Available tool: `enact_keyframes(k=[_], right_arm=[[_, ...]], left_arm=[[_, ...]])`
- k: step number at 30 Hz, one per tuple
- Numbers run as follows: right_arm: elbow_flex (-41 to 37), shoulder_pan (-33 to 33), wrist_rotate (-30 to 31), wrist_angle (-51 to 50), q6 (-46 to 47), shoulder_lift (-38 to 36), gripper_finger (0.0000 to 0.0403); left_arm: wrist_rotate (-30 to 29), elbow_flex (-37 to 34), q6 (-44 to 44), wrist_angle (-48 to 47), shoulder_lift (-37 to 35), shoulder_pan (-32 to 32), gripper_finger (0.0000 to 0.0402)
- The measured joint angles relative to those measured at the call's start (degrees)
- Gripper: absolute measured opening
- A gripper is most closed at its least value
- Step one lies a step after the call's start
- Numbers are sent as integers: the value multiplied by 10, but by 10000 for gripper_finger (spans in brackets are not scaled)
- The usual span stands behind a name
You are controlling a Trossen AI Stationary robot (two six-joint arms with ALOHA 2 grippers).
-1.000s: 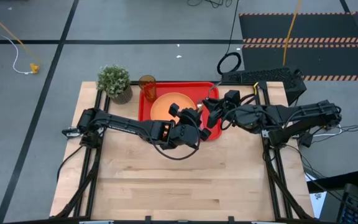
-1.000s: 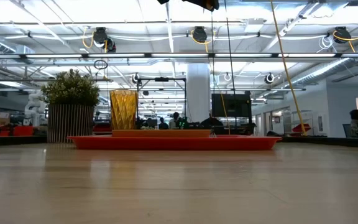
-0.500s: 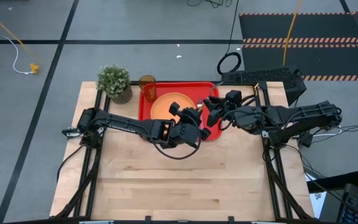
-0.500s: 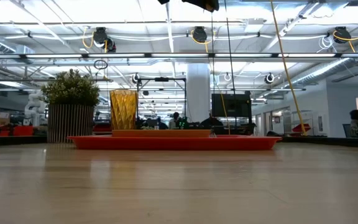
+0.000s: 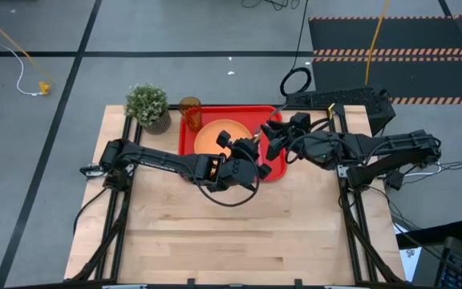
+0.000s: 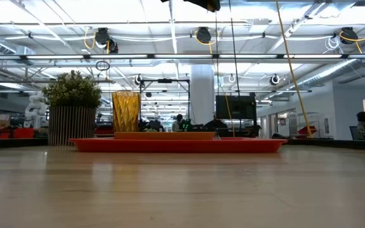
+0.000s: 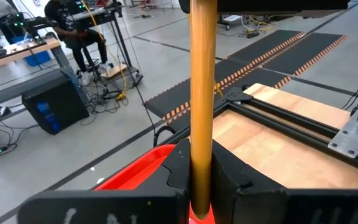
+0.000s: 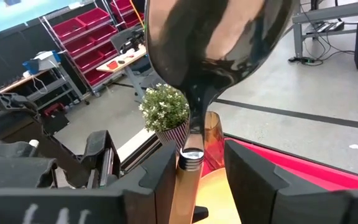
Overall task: Pick and place plate/cup/fork/spoon on tray
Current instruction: Put the yellow spoon on the red tray
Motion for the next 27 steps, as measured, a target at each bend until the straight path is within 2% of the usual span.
enact_keyframes(k=[8,16,19,27], right_arm=[[0,0,-2,0,0,0,118],[0,0,-5,3,2,0,35],[0,0,-5,3,2,0,30],[0,-2,0,-4,1,-1,39]], left_arm=[[-1,0,0,0,0,-1,28],[0,0,-4,1,0,-2,30],[4,0,-18,-1,0,-2,55],[9,0,-28,-4,0,-11,157]])
